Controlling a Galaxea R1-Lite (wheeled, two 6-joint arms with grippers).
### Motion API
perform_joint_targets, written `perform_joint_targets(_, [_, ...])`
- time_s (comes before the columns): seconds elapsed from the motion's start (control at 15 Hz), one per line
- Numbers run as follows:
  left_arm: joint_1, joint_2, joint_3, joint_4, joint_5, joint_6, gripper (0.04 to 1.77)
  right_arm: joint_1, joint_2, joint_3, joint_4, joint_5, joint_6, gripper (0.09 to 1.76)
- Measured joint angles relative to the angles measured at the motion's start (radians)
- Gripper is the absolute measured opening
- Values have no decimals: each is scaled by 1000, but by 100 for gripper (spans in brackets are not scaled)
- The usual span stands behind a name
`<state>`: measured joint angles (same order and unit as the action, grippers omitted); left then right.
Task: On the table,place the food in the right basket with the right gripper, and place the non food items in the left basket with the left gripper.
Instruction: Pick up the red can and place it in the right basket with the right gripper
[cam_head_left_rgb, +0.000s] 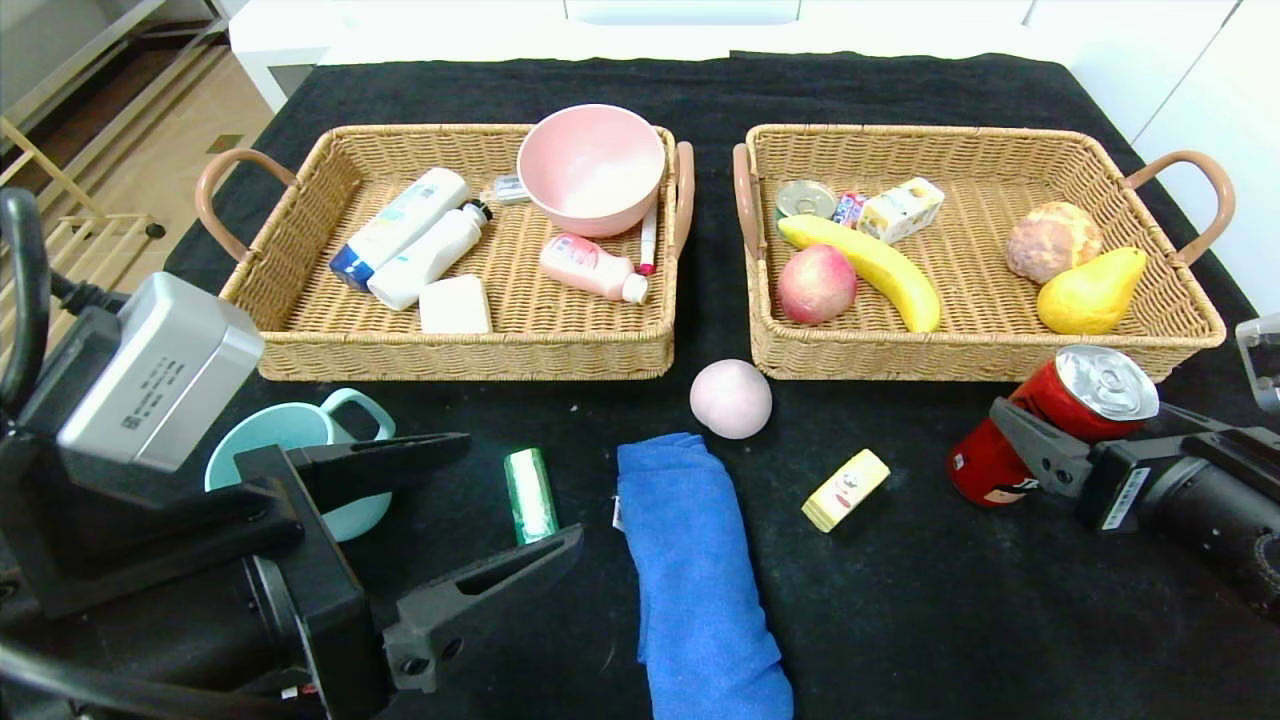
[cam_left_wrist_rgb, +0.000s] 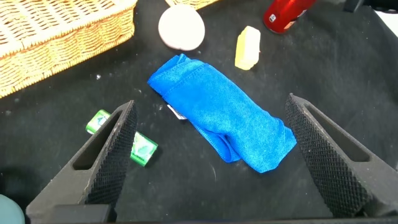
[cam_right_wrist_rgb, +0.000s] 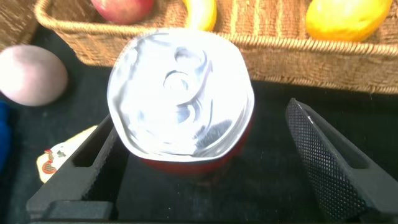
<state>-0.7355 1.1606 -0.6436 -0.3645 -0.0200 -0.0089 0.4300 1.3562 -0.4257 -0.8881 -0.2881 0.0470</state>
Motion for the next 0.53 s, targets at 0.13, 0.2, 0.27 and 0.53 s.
perform_joint_targets(0.13, [0,0,1,0,0,0,172,0,14,0,-2,1,0,171])
perform_joint_targets(0.2, [-1,1,1,0,0,0,172,0,20,0,-7,1,0,171])
perform_joint_targets(0.27, [-1,1,1,0,0,1,172,0,26,0,-17,0,0,171])
perform_joint_targets(0.53, [-1,1,1,0,-1,2,172,-1,50,0,-47,1,0,144])
